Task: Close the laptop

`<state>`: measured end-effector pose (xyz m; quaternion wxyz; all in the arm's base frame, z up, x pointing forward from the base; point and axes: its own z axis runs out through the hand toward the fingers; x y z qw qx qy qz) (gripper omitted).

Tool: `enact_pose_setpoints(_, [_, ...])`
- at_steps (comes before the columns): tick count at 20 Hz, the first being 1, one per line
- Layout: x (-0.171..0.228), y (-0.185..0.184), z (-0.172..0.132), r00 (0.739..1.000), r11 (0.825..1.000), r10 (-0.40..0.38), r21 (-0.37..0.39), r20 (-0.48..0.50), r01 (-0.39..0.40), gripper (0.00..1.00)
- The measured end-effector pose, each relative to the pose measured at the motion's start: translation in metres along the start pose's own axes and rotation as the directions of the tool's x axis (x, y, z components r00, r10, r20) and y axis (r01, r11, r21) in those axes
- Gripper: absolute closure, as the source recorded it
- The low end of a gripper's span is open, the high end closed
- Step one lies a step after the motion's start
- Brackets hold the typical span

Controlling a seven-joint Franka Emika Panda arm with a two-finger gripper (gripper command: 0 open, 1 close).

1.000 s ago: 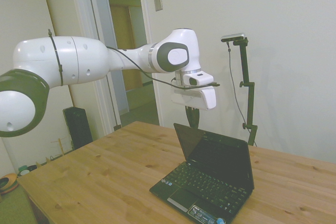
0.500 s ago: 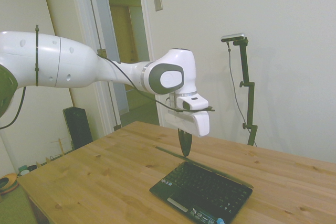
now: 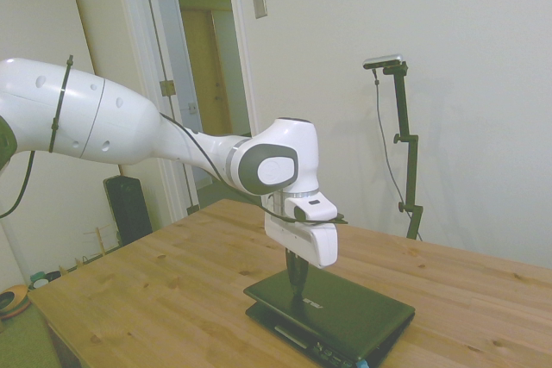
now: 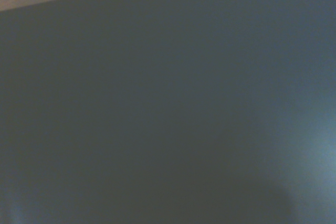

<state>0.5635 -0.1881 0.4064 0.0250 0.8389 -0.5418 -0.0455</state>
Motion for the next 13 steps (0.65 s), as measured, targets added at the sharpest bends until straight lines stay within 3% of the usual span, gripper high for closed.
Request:
enact_pose_setpoints(8, [-0.005, -0.004, 0.005, 1.0, 1.0, -0.012, -0.001, -0.003, 0.012, 1.0])
enact_pose_setpoints(10, [-0.017, -0.013, -0.016, 0.999, 0.999, -0.04, 0.031, -0.029, 0.04, 1.0])
enact_pose_setpoints(13, [-0.06, -0.026, -0.078, 0.99, 0.986, -0.11, 0.112, -0.086, 0.119, 1.0])
